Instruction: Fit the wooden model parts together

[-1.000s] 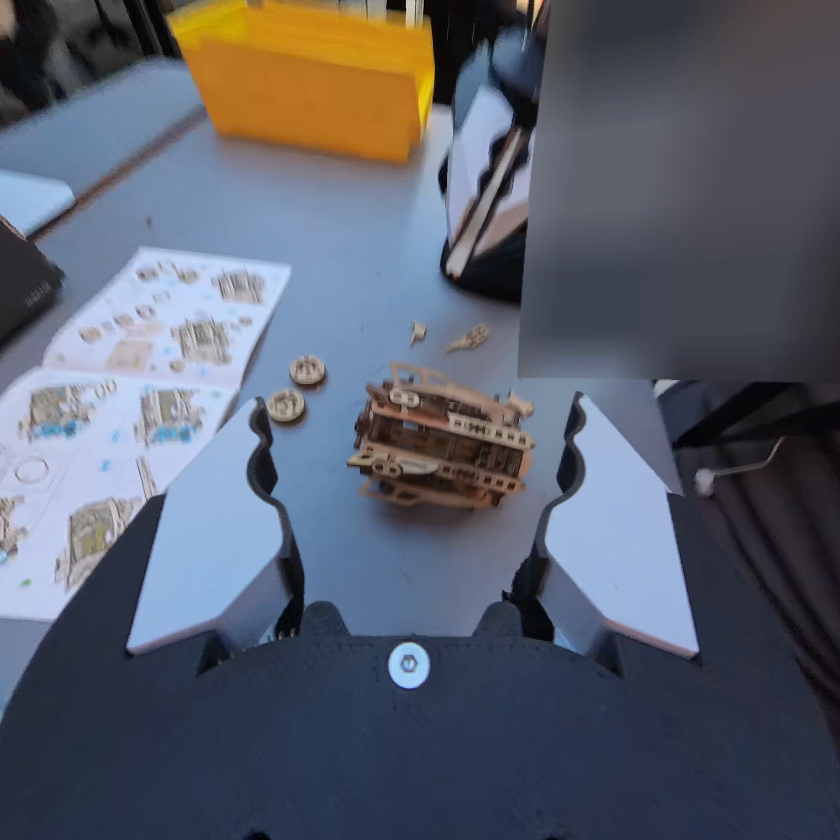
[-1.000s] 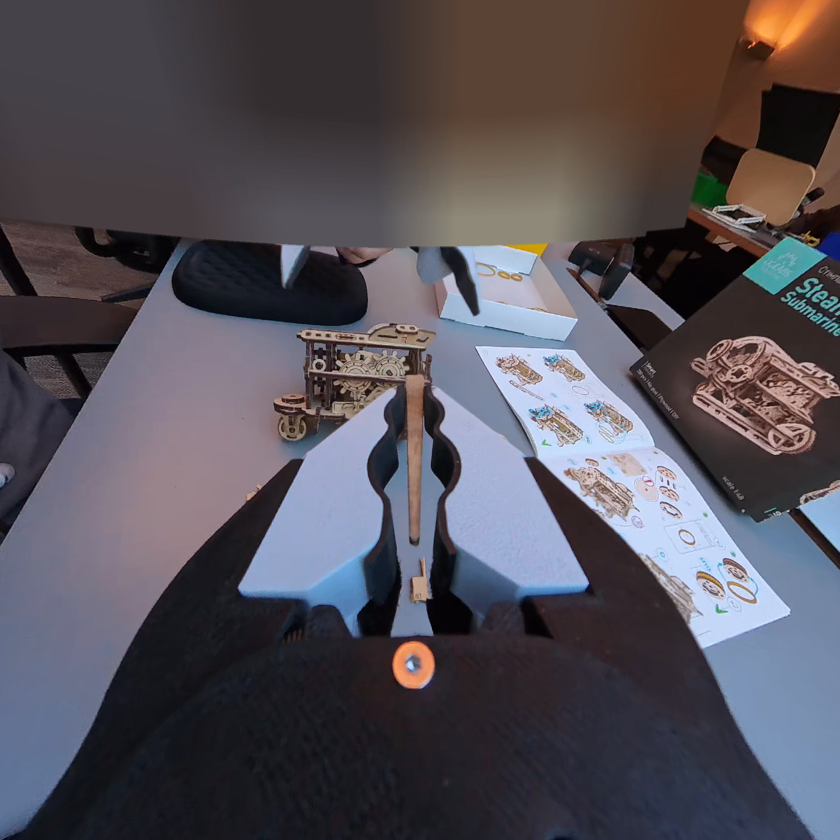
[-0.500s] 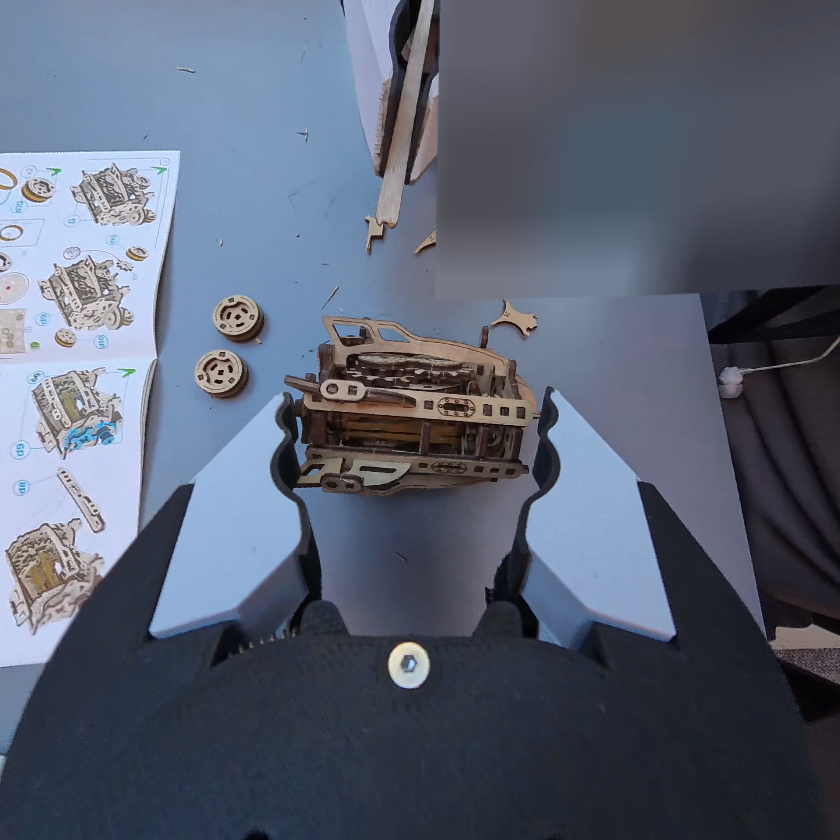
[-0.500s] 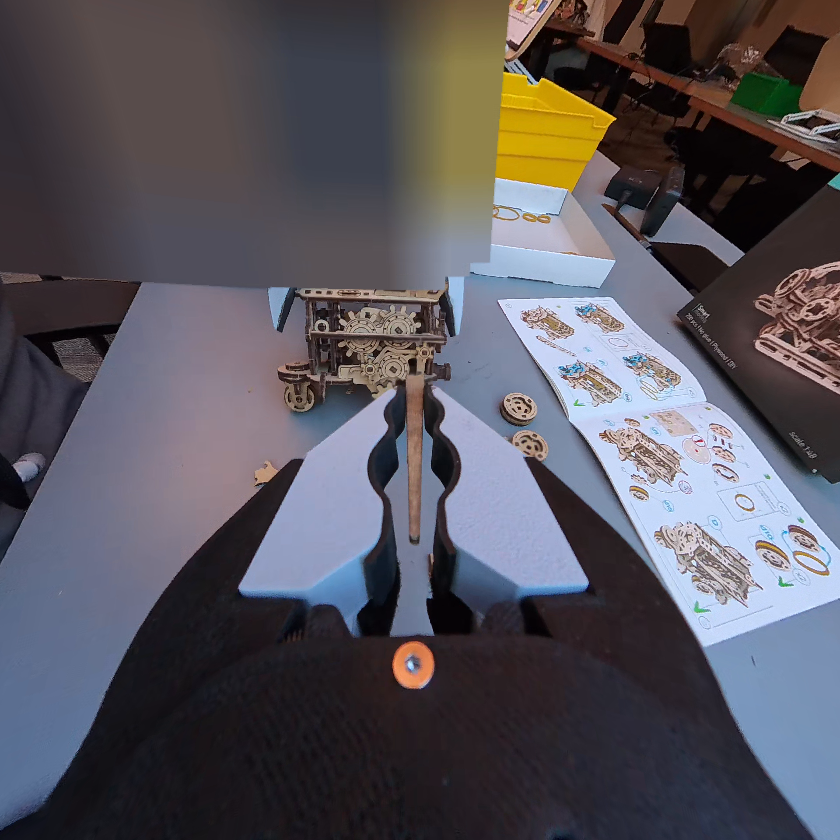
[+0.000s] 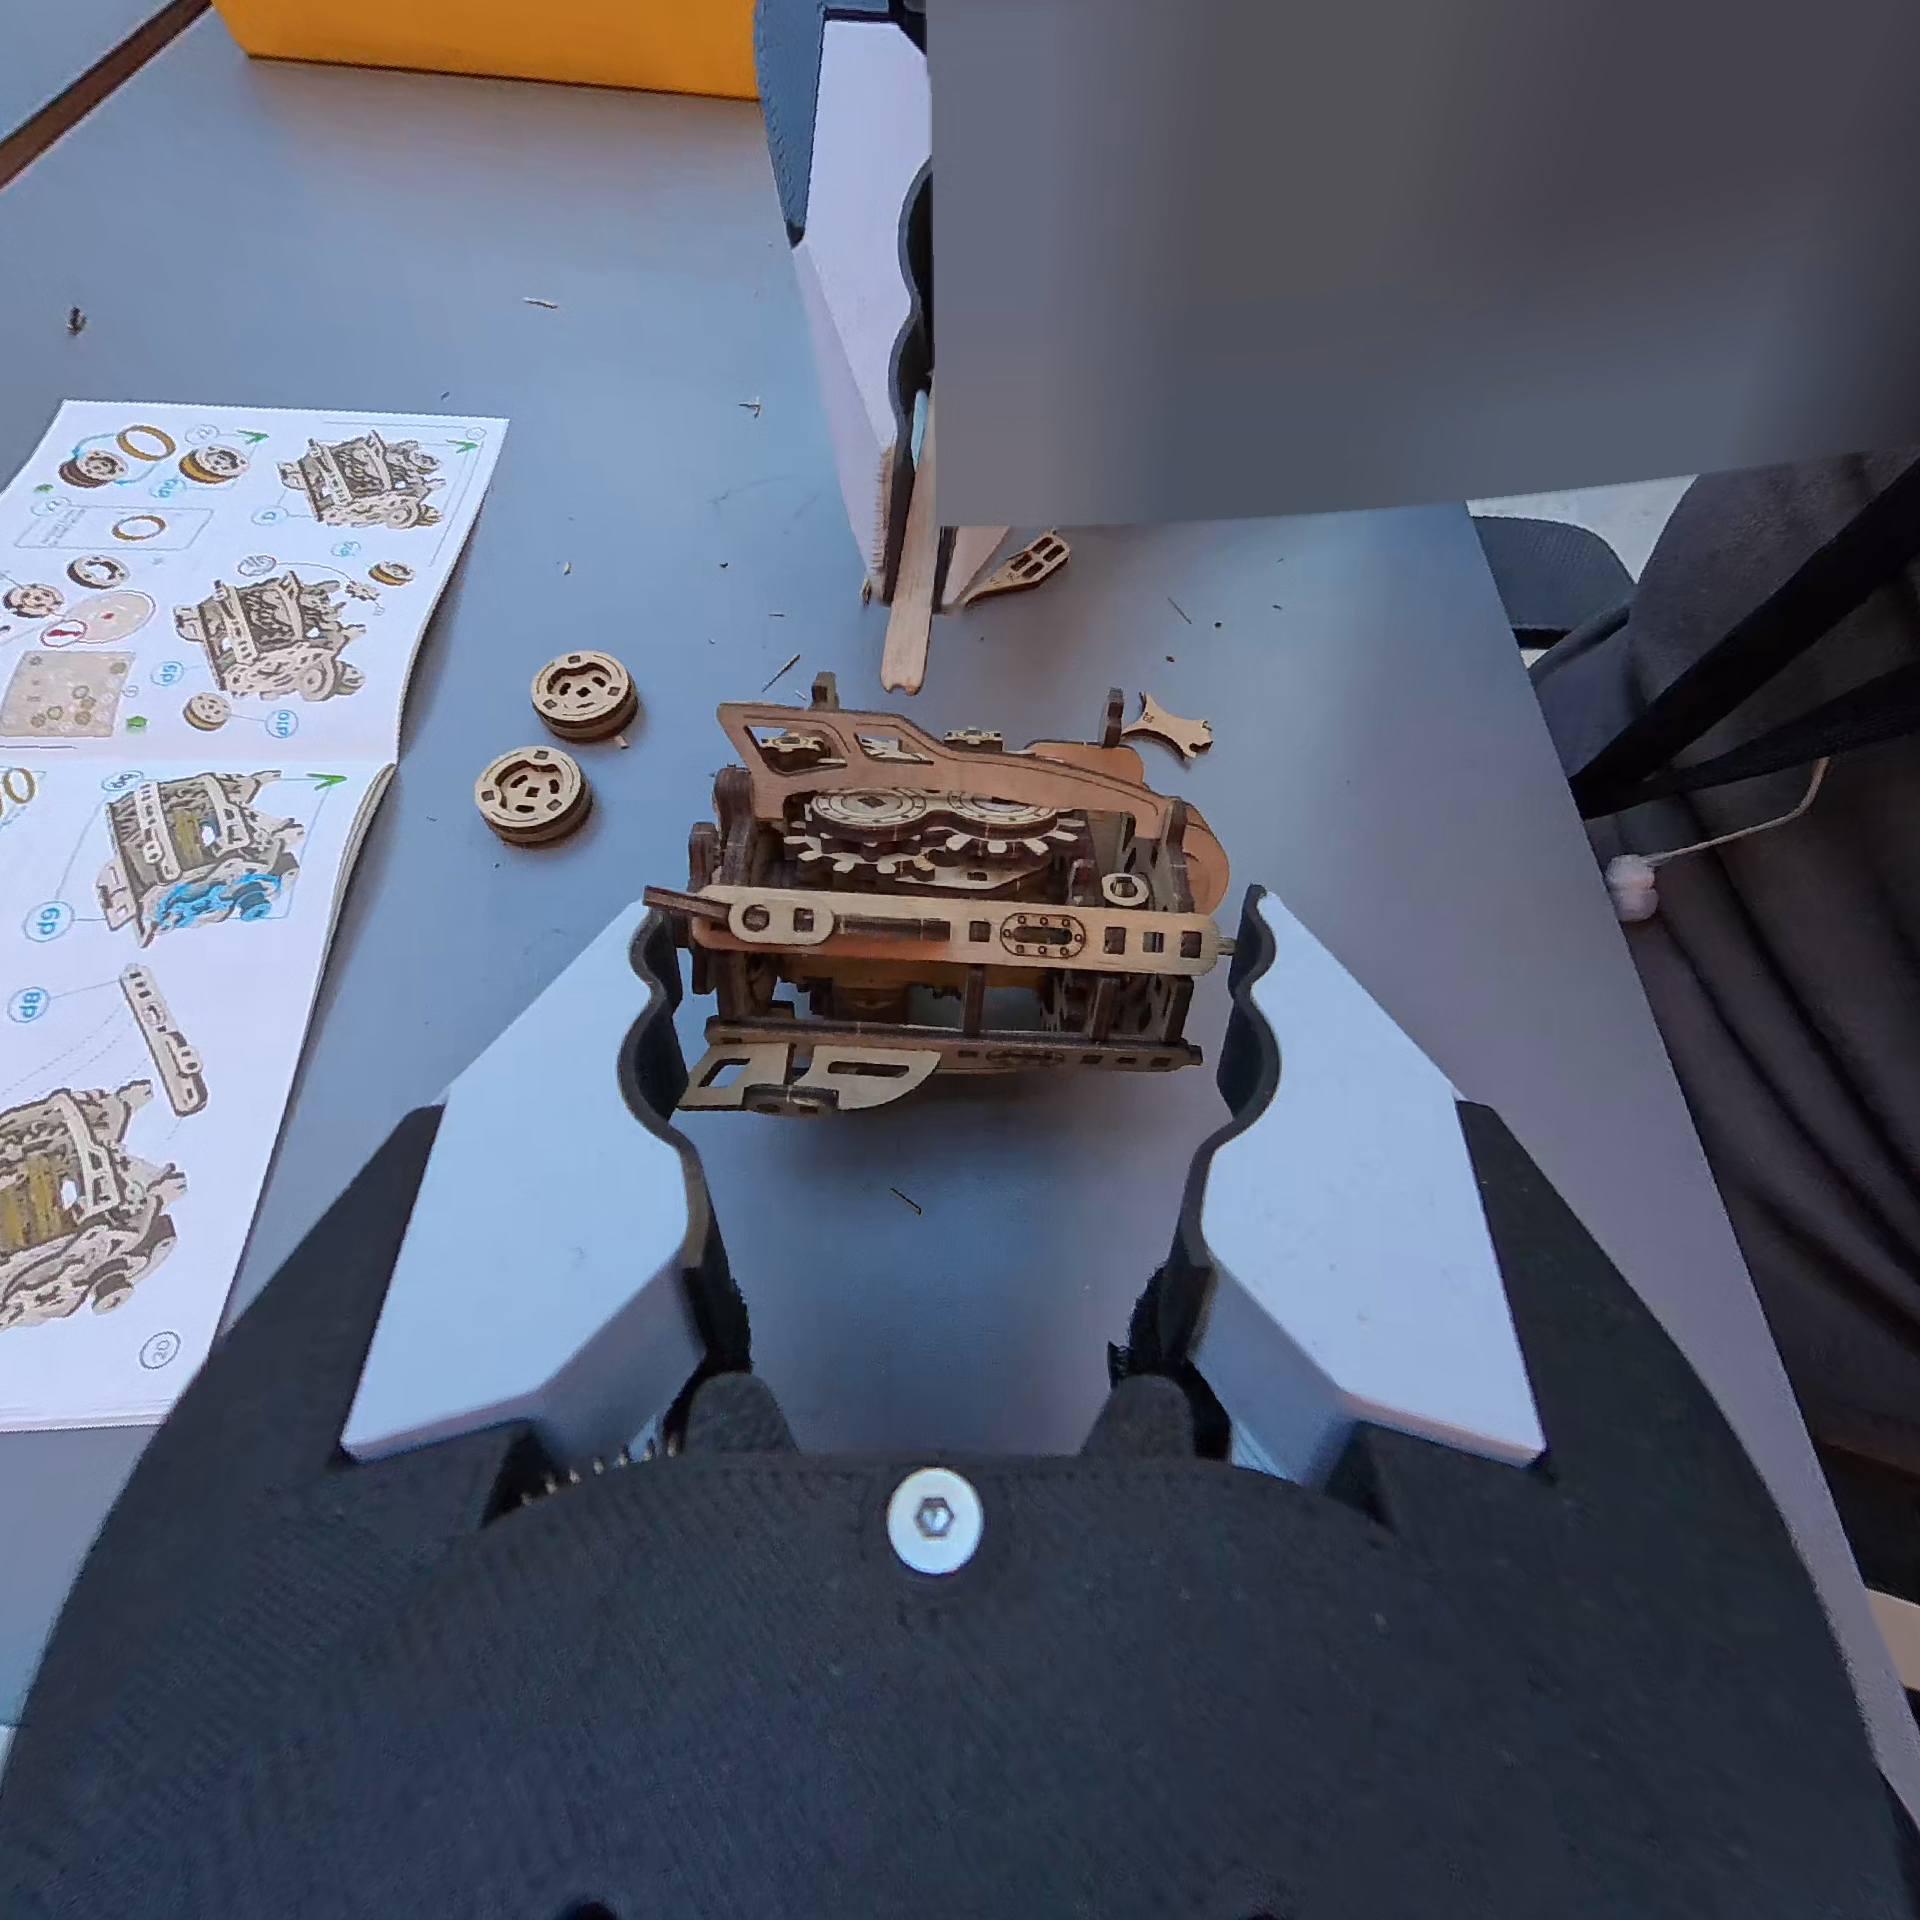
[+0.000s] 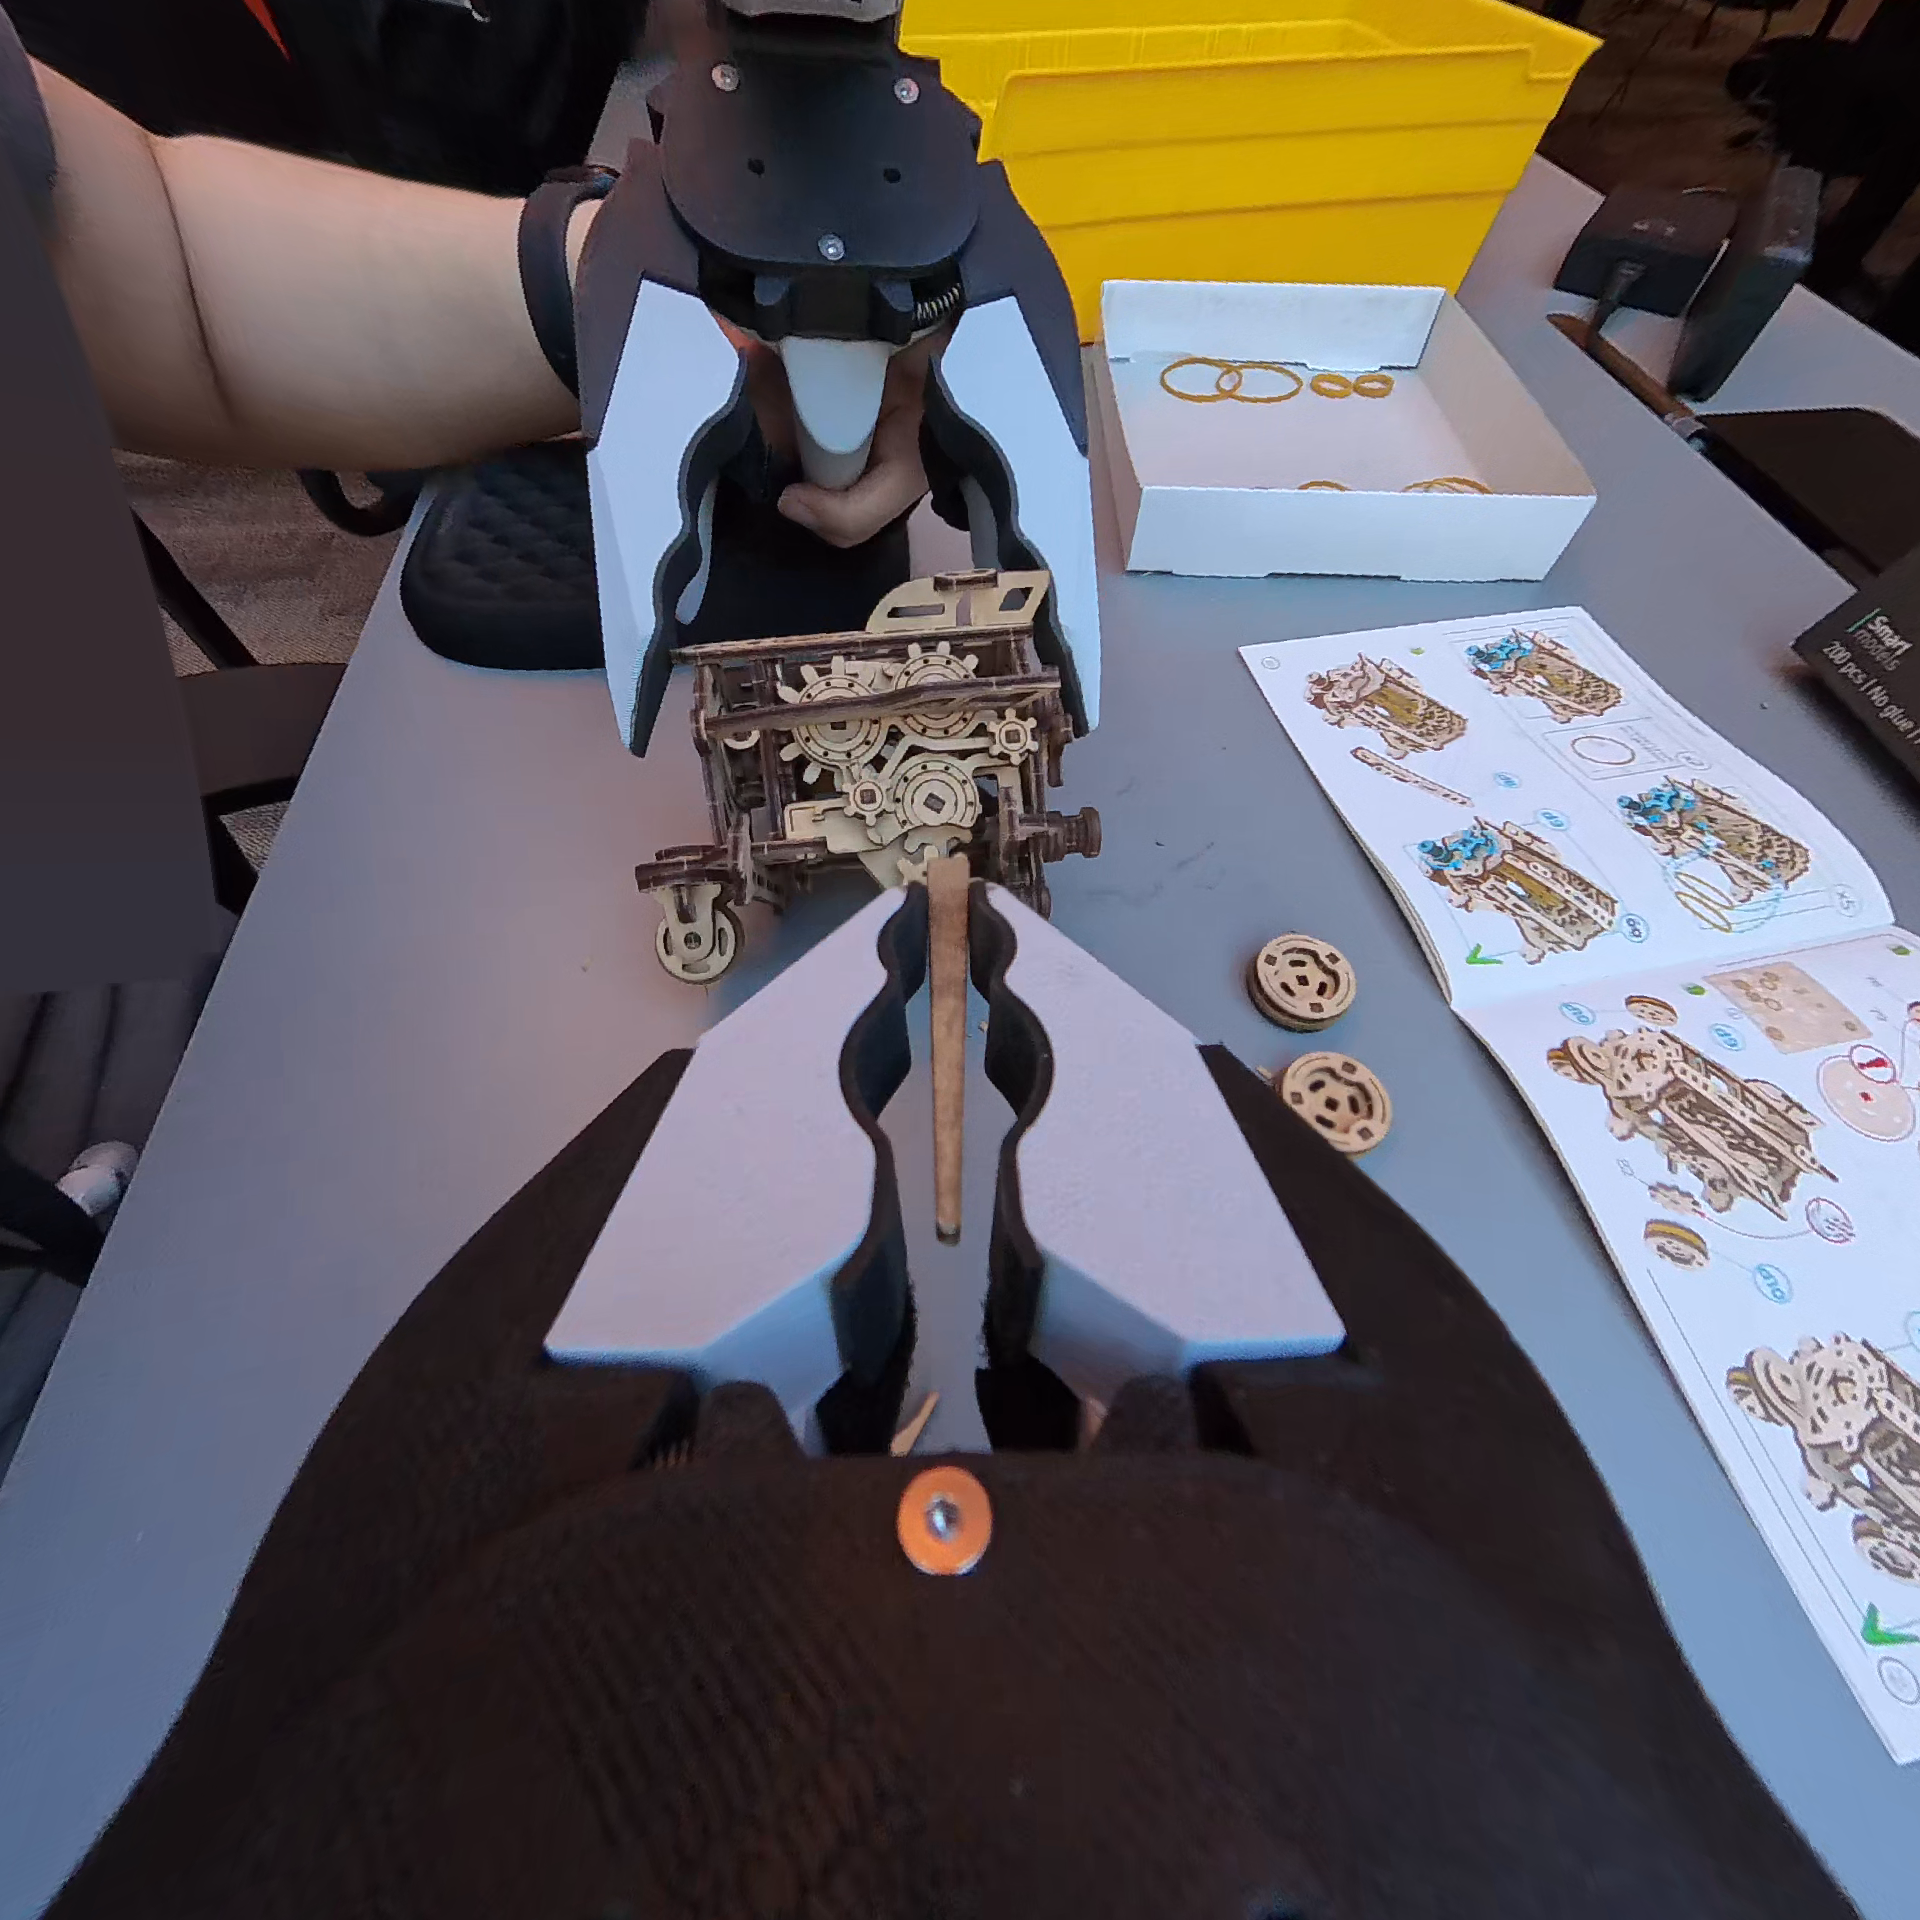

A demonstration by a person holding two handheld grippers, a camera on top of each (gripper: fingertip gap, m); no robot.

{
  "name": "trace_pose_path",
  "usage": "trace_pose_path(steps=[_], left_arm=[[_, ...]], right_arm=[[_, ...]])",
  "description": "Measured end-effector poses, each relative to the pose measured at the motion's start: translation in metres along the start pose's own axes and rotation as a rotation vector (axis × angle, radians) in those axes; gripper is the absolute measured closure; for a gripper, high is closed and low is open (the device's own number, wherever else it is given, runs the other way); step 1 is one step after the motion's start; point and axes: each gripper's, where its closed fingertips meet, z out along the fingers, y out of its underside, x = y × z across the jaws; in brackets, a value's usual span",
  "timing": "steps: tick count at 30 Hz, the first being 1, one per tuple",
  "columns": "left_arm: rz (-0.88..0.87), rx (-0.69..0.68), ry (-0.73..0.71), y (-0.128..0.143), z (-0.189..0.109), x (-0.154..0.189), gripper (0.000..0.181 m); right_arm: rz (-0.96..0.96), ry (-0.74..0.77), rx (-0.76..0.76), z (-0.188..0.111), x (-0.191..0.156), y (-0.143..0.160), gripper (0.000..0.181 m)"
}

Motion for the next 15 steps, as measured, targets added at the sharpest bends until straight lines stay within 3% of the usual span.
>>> trace_pose_path(steps=[15], left_arm=[[0.009,0.015,0.013,0.0012,-0.0014,0.0007,0.076]], right_arm=[[0.100,-0.035,-0.091,0.0117,0.0049,0.0028,0.175]])
